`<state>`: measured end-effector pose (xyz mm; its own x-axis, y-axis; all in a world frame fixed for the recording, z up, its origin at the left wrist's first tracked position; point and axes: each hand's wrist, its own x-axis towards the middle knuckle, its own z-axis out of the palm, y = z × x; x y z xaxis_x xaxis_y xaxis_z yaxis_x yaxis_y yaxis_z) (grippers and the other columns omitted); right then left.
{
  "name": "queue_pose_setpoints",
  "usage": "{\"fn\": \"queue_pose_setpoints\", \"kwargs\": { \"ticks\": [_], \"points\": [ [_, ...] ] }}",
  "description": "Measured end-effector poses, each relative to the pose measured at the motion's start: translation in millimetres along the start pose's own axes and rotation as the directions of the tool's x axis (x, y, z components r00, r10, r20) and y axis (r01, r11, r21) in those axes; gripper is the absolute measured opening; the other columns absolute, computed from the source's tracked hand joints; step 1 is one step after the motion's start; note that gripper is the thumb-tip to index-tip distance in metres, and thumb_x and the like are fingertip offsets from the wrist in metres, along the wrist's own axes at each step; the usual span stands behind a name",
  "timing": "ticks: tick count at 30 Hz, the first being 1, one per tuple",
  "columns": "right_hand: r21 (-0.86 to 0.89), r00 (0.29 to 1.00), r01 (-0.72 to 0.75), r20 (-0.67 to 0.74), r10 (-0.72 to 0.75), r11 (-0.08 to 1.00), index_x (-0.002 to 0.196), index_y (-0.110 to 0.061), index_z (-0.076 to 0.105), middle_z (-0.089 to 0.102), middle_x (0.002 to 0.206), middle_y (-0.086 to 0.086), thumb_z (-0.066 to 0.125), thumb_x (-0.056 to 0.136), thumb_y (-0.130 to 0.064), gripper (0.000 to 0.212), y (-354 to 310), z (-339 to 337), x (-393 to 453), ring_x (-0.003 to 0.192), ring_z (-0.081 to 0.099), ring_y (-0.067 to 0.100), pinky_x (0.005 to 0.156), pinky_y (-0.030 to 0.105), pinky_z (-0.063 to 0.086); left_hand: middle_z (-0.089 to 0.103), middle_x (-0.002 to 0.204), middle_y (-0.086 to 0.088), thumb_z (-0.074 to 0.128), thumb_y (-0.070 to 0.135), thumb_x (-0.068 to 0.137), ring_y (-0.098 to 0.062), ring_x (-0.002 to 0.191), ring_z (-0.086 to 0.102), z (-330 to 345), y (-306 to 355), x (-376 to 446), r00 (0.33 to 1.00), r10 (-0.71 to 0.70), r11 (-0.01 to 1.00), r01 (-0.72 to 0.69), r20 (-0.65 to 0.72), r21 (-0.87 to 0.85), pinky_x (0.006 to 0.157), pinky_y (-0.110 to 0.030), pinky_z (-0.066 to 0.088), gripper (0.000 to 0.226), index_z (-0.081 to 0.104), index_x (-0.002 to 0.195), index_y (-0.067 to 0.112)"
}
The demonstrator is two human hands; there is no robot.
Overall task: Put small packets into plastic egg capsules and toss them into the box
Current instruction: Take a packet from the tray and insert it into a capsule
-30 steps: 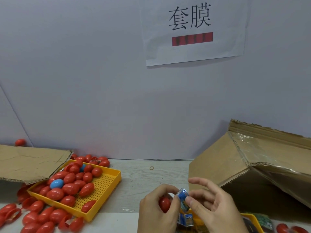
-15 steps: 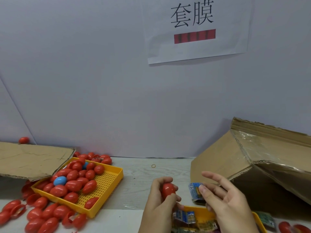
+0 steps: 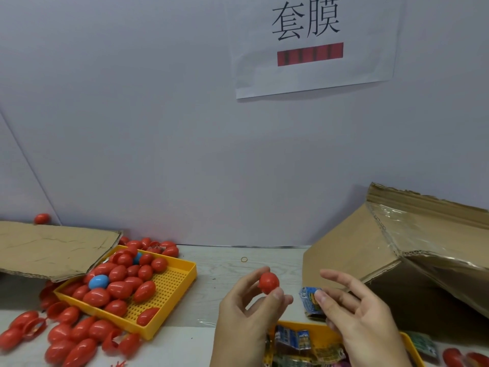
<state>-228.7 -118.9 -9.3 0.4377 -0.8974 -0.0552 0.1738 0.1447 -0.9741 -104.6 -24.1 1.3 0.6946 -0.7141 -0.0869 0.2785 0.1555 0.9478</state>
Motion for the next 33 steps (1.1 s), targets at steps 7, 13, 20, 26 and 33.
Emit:
{"fn": "queue_pose_setpoints", "kwargs": {
  "ticks": [7, 13, 20, 26, 33],
  "points": [
    [0.002, 1.0, -0.025, 0.018, 0.025, 1.0, 0.099, -0.022, 0.065, 0.075, 0.076, 0.002, 0.072, 0.076, -0.002, 0.032, -0.7, 0.9, 0.3, 0.053, 0.067, 0.005, 0.043, 0.016, 0.048, 0.066, 0.06, -0.015, 0.074, 0.051, 0.051, -0.027, 0.044, 0.062, 3.3, 2.9, -3.3, 0.993, 0.085, 0.972, -0.1, 0.078, 0.214, 0.042, -0.025, 0.049, 0.062, 0.064, 0.085, 0.0],
    [0.011, 1.0, -0.024, 0.015, 0.024, 1.0, 0.099, -0.022, 0.066, 0.075, 0.076, 0.003, 0.073, 0.076, -0.002, 0.032, 0.5, 1.1, 0.7, 0.053, 0.067, 0.006, 0.043, 0.016, 0.048, 0.067, 0.06, -0.02, 0.069, 0.049, 0.064, -0.029, 0.043, 0.062, 0.8, 0.6, -1.8, 0.997, 0.053, 0.967, -0.066, 0.057, 0.247, 0.04, -0.025, 0.048, 0.055, 0.063, 0.082, -0.003],
    [0.031, 1.0, -0.016, 0.023, 0.016, 0.999, 0.099, -0.02, 0.066, 0.075, 0.075, 0.006, 0.072, 0.077, 0.0, 0.031, 0.7, 0.6, 0.0, 0.051, 0.066, 0.007, 0.042, 0.015, 0.047, 0.054, 0.053, -0.021, 0.059, 0.035, 0.078, -0.025, 0.034, 0.048, -1.3, 4.7, -1.1, 0.976, -0.19, 0.971, 0.202, 0.102, -0.13, 0.031, -0.021, 0.036, 0.04, 0.062, 0.091, -0.003],
    [0.049, 0.999, -0.025, 0.027, 0.023, 0.999, 0.1, -0.019, 0.066, 0.074, 0.075, 0.006, 0.071, 0.077, 0.001, 0.031, 0.6, 0.3, 0.1, 0.052, 0.067, 0.008, 0.042, 0.016, 0.048, 0.039, 0.05, -0.012, 0.052, 0.023, 0.079, -0.021, 0.034, 0.036, -4.9, 8.4, 2.0, 0.929, -0.28, 0.815, 0.363, 0.241, -0.452, 0.031, -0.021, 0.03, 0.039, 0.071, 0.07, -0.009],
    [0.041, 0.999, -0.032, 0.042, 0.03, 0.999, 0.099, -0.018, 0.066, 0.074, 0.074, 0.007, 0.07, 0.077, 0.002, 0.03, -2.8, 1.2, -2.9, 0.049, 0.065, 0.008, 0.04, 0.016, 0.046, 0.04, 0.052, -0.013, 0.055, 0.025, 0.077, -0.024, 0.035, 0.04, -5.1, 9.3, 3.8, 0.93, -0.281, 0.809, 0.362, 0.237, -0.463, 0.031, -0.022, 0.032, 0.038, 0.071, 0.068, -0.008]
  ]
}}
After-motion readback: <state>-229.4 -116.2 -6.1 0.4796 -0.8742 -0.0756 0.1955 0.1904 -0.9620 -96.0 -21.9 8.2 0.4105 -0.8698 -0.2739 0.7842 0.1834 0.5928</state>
